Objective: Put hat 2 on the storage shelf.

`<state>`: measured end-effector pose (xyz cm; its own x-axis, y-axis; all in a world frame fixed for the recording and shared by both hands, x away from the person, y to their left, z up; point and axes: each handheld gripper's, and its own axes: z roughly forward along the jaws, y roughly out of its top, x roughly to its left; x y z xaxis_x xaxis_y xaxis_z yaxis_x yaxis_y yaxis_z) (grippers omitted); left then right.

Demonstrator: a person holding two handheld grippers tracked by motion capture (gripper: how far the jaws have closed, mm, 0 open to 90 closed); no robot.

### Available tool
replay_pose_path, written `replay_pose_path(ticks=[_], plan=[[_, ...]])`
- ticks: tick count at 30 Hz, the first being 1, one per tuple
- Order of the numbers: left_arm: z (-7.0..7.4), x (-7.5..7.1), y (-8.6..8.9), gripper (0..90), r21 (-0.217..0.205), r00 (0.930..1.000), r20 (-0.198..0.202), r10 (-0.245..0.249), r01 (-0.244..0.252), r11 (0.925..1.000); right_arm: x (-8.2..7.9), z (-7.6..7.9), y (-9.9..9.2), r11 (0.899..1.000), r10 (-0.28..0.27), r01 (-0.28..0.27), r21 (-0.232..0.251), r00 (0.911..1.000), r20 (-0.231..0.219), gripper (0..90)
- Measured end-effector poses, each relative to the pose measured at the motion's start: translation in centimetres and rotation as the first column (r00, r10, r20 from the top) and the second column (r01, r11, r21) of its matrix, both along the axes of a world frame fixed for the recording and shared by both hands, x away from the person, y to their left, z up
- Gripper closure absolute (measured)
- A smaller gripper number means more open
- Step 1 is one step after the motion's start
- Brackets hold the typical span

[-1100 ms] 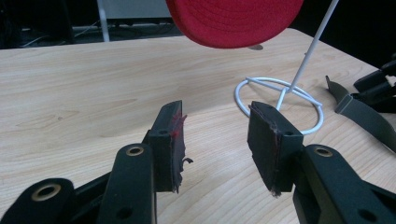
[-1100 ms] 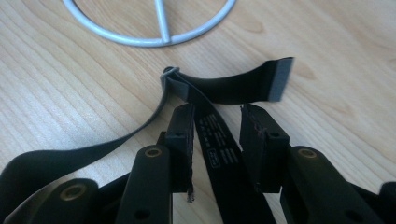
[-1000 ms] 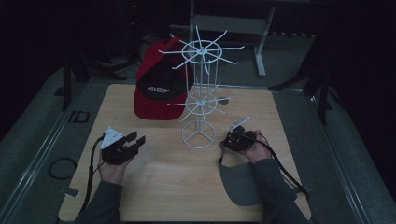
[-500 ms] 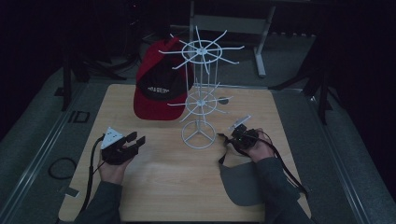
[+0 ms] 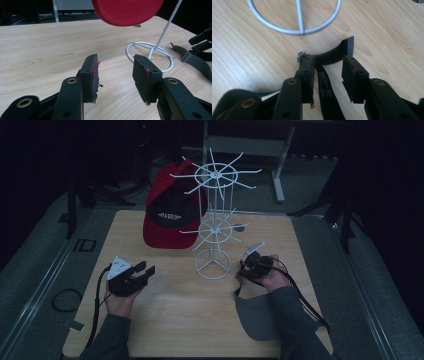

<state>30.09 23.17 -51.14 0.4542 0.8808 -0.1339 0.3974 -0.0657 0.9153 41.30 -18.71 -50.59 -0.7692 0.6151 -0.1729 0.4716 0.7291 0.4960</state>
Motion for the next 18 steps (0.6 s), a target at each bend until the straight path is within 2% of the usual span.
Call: replay_pose_path(ticks=[5, 8, 13, 18], plan=[[-0.03, 0.0, -0.01, 56.3, 0.002, 1.0, 0.001, -0.002, 0.002, 1.0, 0.35, 0.1, 0.11, 0.997, -0.017, 0.017, 0.077, 0.9999, 0.0, 67.1], [-0.01, -0.01, 0.06, 56.3, 0.001, 1.0, -0.001, -0.001, 0.001, 1.0, 0.55, 0.02, 0.1, 0.997, 0.001, 0.0, 0.082, 0.9999, -0.014, 63.4], [-0.08, 0.03, 0.05, 56.2, -0.003, 1.0, -0.003, -0.001, 0.001, 1.0, 0.37, -0.08, -0.02, 1.0, 0.003, -0.003, 0.0, 0.9999, -0.011, 59.5], [-0.09, 0.03, -0.01, 55.8, -0.003, 1.0, -0.002, -0.001, 0.0, 1.0, 0.33, -0.63, 0.16, 0.997, 0.028, -0.029, -0.066, 0.9993, -0.025, 55.9]])
